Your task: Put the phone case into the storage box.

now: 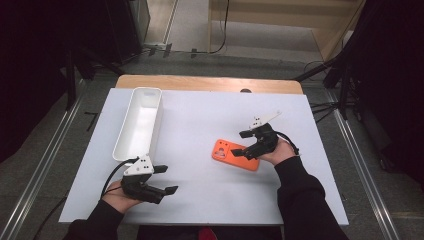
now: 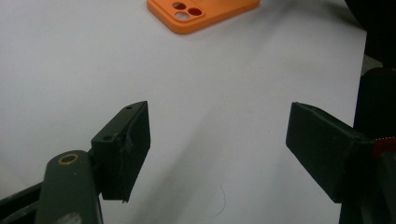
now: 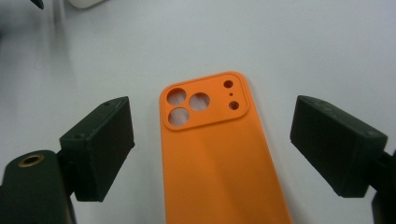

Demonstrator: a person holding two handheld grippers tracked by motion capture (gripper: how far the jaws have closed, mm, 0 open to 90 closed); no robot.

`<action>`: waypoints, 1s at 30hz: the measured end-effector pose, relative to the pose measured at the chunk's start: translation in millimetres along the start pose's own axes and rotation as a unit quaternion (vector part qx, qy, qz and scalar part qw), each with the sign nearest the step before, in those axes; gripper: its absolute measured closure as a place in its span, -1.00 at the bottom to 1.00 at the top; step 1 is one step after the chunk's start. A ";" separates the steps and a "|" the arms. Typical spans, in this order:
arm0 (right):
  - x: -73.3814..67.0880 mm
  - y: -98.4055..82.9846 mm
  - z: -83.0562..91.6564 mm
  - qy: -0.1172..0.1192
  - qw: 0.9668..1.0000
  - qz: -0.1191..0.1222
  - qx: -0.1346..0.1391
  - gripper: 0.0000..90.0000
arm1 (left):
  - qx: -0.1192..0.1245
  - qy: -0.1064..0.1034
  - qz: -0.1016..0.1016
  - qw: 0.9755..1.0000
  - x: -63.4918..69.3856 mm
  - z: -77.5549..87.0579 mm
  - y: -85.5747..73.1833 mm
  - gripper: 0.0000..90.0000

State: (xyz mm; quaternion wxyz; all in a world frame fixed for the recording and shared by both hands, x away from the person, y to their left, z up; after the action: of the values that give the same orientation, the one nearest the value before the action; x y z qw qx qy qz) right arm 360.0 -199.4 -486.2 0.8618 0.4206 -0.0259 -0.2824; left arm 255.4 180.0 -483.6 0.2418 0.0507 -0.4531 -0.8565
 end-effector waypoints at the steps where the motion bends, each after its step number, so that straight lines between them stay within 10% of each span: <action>1: 0.5 -0.5 -0.5 0.000 1.000 0.003 -0.001 -0.72 | 0.000 0.000 0.000 1.000 0.0 0.0 0.0 -0.51; 30: -3.9 -11.1 -11.2 -0.022 0.996 0.033 -0.077 -0.71 | -0.001 -0.002 -0.002 1.000 0.0 0.2 -0.1 -0.51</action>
State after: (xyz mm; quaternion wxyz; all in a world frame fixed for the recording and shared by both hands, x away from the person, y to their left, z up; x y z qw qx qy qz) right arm 354.8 -194.8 -500.9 0.8995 0.3461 -0.0370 -0.2641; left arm 255.3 180.2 -483.6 0.2398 0.0496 -0.4526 -0.8574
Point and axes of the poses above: each handheld gripper's, and its own axes: z roughly backward along the jaws, y roughly out of its top, x roughly to its right, the point moved 1 cm from there along -z, roughly forward along the jaws, and after that the axes turned 2 degrees about x, right-handed, at the moved point
